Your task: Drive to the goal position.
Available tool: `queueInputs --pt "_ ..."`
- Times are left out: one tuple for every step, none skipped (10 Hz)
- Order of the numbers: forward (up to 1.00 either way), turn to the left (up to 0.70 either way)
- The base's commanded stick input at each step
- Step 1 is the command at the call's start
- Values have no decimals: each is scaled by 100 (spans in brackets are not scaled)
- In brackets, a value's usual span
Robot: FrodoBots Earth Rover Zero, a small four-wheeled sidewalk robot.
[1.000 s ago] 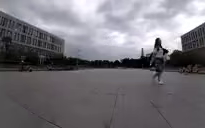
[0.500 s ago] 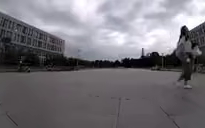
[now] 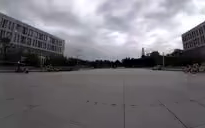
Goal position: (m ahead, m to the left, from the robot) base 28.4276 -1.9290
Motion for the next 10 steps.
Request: queueInputs --pt "70 0" --pt "70 0" --pt "70 0" --pt "70 0" --pt "70 0" --pt "70 0" --pt "70 0" --pt "70 0" --pt "70 0" --pt "70 0"
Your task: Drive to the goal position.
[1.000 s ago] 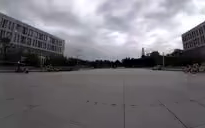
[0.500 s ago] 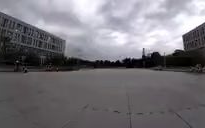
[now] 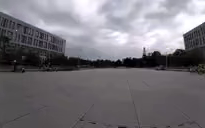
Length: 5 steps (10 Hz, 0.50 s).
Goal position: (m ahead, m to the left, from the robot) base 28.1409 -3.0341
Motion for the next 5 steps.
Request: queueInputs --pt "70 0" --pt "70 0" --pt "70 0" --pt "70 0" --pt "70 0"
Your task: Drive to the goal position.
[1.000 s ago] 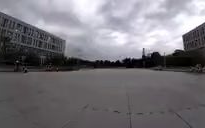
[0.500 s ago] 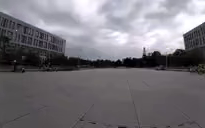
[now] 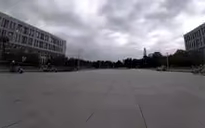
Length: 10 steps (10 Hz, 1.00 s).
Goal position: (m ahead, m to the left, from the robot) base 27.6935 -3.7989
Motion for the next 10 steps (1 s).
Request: queueInputs --pt "70 0" --pt "70 0" --pt "70 0" --pt "70 0" --pt "70 0" --pt "70 0" --pt "70 0" --pt "70 0" --pt "70 0" --pt "70 0"
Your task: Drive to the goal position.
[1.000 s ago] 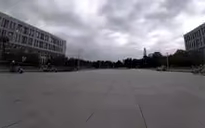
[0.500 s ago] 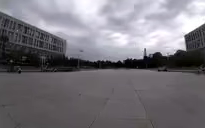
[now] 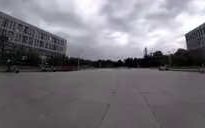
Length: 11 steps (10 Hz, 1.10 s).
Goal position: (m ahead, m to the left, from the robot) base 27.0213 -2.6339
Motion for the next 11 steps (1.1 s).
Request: queueInputs --pt "70 0" --pt "70 0" --pt "70 0" --pt "70 0" --pt "70 0" --pt "70 0" --pt "70 0" --pt "70 0" --pt "70 0" --pt "70 0" --pt "70 0"
